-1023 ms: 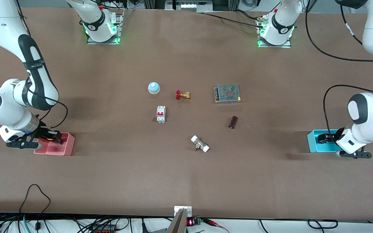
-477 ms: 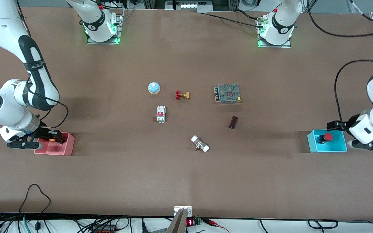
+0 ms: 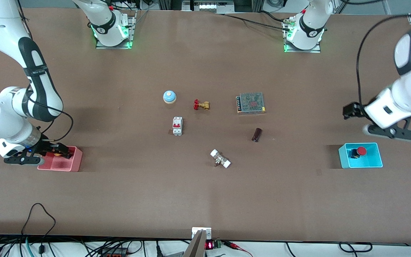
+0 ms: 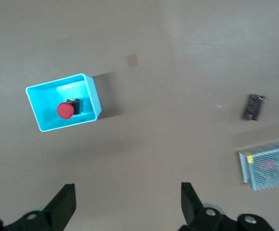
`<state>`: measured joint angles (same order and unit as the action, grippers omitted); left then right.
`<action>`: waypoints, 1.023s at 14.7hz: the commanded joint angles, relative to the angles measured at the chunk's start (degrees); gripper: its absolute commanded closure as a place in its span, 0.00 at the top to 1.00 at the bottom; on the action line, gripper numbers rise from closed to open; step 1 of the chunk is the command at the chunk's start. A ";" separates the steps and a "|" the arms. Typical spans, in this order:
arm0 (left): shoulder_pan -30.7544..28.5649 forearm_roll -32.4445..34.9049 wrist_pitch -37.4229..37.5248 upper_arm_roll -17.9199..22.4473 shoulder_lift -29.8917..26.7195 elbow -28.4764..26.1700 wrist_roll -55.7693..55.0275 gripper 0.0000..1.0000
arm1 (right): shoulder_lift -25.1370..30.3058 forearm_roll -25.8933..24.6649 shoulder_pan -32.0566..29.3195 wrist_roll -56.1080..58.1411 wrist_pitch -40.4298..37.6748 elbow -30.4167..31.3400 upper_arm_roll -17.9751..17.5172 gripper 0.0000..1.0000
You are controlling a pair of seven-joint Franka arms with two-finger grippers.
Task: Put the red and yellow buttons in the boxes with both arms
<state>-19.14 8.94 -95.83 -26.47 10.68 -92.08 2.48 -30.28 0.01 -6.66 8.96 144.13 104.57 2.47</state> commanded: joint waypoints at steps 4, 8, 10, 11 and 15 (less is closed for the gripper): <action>-1.51 -1.89 7.49 -1.84 -4.70 3.38 0.60 1.00 | 14.26 0.16 1.91 0.71 -19.20 0.81 -0.19 1.00; 6.97 -7.79 7.15 9.37 -9.36 1.64 0.51 1.00 | 22.62 0.25 6.12 -9.20 -30.39 2.65 -1.24 1.00; 15.42 -8.06 6.54 19.04 -9.36 1.20 0.33 1.00 | 26.66 0.25 6.40 -10.18 -30.49 5.11 -4.39 1.00; 17.98 -8.06 5.49 21.61 -9.45 -0.28 -0.19 1.00 | 28.51 0.25 6.31 -11.49 -30.75 5.56 -5.37 1.00; 21.17 -7.88 -5.33 26.64 -17.08 -12.32 0.33 1.00 | 32.74 0.34 5.70 -13.79 -39.16 1.80 -6.25 1.00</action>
<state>0.43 1.79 -97.49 -2.06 0.49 -95.99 2.52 -0.04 0.05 0.13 -4.25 109.15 107.57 -3.50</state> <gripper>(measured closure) 0.000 0.000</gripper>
